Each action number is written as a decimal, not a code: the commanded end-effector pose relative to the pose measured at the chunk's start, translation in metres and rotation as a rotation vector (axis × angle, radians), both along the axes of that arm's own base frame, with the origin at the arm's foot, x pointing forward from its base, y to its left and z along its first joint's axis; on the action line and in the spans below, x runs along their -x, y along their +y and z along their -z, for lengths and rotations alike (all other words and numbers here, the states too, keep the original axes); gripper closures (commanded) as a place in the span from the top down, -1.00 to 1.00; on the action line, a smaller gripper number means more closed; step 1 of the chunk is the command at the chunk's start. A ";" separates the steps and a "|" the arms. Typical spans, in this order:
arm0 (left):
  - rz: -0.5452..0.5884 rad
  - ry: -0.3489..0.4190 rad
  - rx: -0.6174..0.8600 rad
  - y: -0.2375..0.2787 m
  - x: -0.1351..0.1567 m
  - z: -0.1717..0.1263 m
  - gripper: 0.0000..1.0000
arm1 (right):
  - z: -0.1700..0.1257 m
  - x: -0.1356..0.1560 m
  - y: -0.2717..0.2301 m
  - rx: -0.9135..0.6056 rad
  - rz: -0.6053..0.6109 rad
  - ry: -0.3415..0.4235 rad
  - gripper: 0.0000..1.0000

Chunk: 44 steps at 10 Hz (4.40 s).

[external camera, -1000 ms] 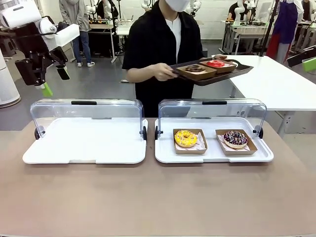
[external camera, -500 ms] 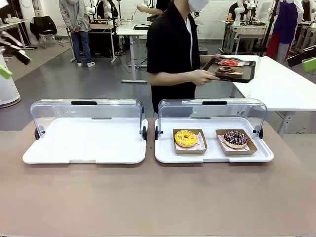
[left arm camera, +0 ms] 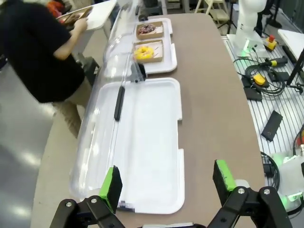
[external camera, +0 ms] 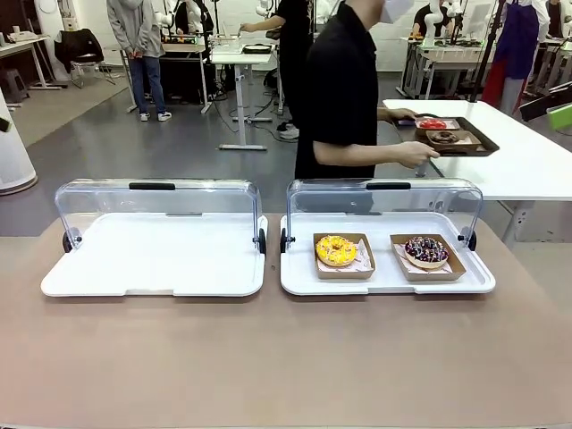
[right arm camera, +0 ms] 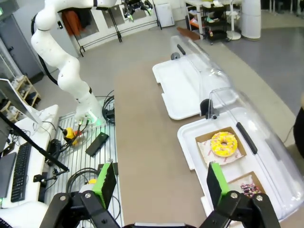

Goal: Provide the desired donut to the person.
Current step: Place the picked Paper togo box onto the Handle tray extended by the person.

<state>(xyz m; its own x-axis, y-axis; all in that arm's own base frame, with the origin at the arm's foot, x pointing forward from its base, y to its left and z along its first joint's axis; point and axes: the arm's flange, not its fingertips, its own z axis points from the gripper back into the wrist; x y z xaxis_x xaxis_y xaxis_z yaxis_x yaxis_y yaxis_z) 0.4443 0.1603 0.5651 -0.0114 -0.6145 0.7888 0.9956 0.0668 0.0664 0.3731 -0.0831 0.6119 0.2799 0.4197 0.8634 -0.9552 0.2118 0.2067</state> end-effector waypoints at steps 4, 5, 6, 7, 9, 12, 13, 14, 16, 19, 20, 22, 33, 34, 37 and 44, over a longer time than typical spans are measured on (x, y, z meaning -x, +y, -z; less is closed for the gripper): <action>-0.099 0.038 0.083 0.027 -0.009 0.045 1.00 | 0.000 0.000 0.001 -0.007 -0.009 -0.008 1.00; -0.089 0.053 0.097 0.029 -0.010 0.048 1.00 | 0.000 0.000 0.001 -0.007 -0.009 -0.008 1.00; -0.079 0.055 0.106 0.030 -0.009 0.050 1.00 | 0.000 0.000 0.001 -0.007 -0.009 -0.008 1.00; -0.099 0.070 0.066 0.031 -0.010 0.048 1.00 | 0.000 0.000 0.001 -0.007 -0.009 -0.008 1.00; -0.099 0.070 0.066 0.031 -0.010 0.048 1.00 | 0.000 0.000 0.001 -0.007 -0.009 -0.008 1.00; -0.099 0.070 0.066 0.031 -0.010 0.048 1.00 | 0.000 0.000 0.001 -0.007 -0.009 -0.008 1.00; -0.099 0.070 0.066 0.031 -0.010 0.048 1.00 | 0.000 0.000 0.001 -0.007 -0.009 -0.008 1.00; -0.099 0.070 0.066 0.031 -0.010 0.048 1.00 | 0.000 0.000 0.001 -0.007 -0.009 -0.008 1.00; -0.099 0.070 0.066 0.031 -0.010 0.048 1.00 | 0.000 0.000 0.001 -0.007 -0.009 -0.008 1.00; -0.099 0.070 0.066 0.031 -0.010 0.048 1.00 | 0.000 0.000 0.001 -0.007 -0.009 -0.008 1.00; -0.099 0.070 0.066 0.031 -0.010 0.048 1.00 | 0.000 0.000 0.001 -0.007 -0.009 -0.008 1.00; -0.099 0.070 0.066 0.031 -0.010 0.048 1.00 | 0.000 0.000 0.001 -0.007 -0.009 -0.008 1.00; -0.099 0.070 0.066 0.031 -0.010 0.048 1.00 | 0.000 0.000 0.001 -0.007 -0.009 -0.008 1.00; -0.099 0.070 0.066 0.031 -0.010 0.048 1.00 | 0.000 0.000 0.001 -0.007 -0.009 -0.008 1.00; -0.099 0.070 0.066 0.031 -0.010 0.048 1.00 | 0.000 0.000 0.001 -0.007 -0.009 -0.008 1.00; -0.099 0.070 0.066 0.031 -0.010 0.048 1.00 | 0.000 0.000 0.001 -0.007 -0.009 -0.008 1.00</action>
